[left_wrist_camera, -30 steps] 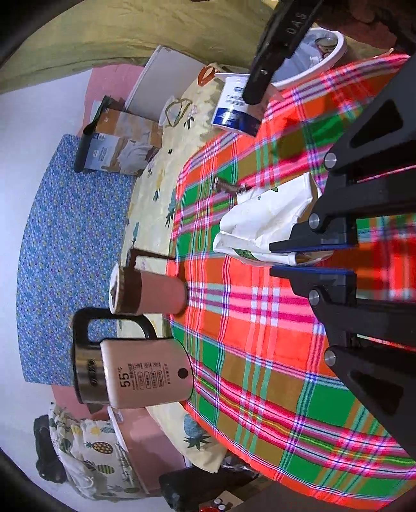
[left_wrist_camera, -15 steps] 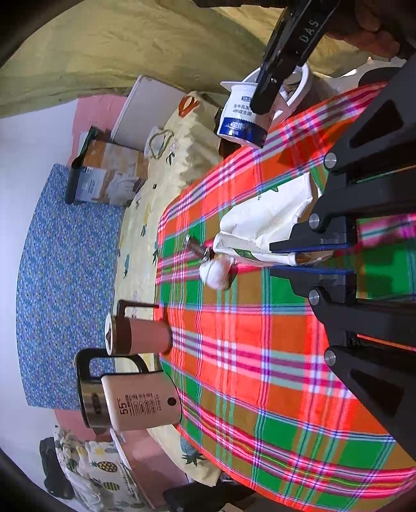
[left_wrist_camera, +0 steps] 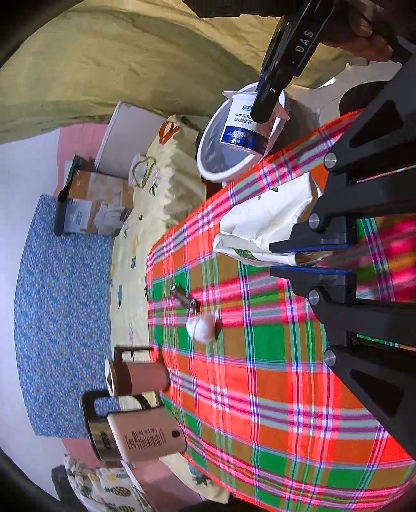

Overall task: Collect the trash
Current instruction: 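Carry the white paper with the left tool while the right tool carries the milk bottle over the bin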

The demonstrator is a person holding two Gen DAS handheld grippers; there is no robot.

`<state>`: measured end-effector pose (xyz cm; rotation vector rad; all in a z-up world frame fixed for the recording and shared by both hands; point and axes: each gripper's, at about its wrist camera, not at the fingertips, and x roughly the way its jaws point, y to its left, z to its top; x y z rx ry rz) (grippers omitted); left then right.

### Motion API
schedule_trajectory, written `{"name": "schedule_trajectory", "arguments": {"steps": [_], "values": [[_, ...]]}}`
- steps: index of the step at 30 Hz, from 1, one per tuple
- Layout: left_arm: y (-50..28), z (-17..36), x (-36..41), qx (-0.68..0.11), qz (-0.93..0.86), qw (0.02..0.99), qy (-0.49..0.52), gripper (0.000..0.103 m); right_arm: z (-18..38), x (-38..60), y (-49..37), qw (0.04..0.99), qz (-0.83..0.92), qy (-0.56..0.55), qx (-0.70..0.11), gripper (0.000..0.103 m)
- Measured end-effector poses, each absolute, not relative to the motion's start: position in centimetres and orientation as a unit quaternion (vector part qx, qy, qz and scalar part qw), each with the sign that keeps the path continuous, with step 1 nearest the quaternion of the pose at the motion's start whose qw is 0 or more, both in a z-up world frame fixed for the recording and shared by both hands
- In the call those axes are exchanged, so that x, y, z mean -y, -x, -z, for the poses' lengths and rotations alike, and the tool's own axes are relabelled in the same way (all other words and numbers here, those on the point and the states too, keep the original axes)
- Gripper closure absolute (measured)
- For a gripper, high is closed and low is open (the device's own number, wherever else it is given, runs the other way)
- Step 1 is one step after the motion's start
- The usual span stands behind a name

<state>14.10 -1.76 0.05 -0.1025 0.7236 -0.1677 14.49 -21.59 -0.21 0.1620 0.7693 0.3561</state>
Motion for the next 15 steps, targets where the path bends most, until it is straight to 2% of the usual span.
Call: {"name": "schedule_trajectory", "arguments": {"steps": [15], "values": [[-16.2, -0.7, 8.6, -0.351, 0.147, 0.925, 0.019, 0.096, 0.6, 29.0, -13.9, 0.921, -0.087, -0.116, -0.362, 0.088]]}}
